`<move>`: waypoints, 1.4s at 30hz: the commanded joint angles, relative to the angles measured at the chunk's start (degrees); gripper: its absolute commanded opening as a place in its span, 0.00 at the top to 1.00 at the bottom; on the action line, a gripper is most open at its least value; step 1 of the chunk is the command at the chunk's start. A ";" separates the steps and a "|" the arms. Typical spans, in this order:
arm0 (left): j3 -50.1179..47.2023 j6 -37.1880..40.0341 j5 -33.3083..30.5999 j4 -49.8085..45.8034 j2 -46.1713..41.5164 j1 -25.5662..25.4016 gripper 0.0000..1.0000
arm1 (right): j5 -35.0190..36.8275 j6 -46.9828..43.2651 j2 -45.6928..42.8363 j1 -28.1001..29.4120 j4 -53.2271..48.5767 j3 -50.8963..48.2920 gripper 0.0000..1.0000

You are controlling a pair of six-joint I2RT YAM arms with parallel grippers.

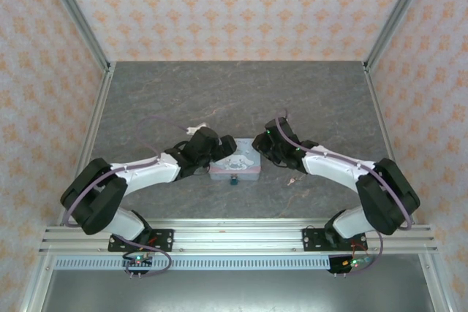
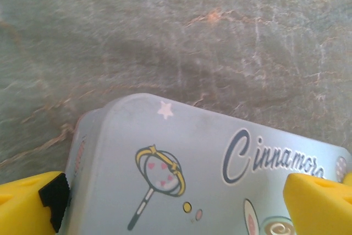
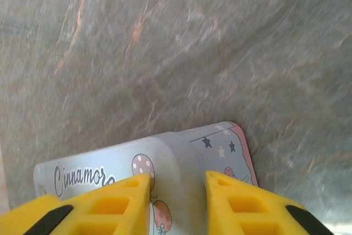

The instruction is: Unlock a padlock with a key

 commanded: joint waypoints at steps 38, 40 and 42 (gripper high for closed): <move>2.23 8.79 4.05 -4.92 -6.57 13.24 0.00 | -0.74 -4.87 -11.46 -10.71 -9.57 -4.61 0.33; -0.04 7.77 5.42 -4.40 -8.79 13.13 0.00 | -2.26 -3.82 -13.55 -10.55 -8.77 -6.91 0.37; -1.39 6.73 6.08 -5.66 -10.45 12.94 0.00 | -3.36 -2.16 -14.65 -9.67 -8.07 -8.73 0.40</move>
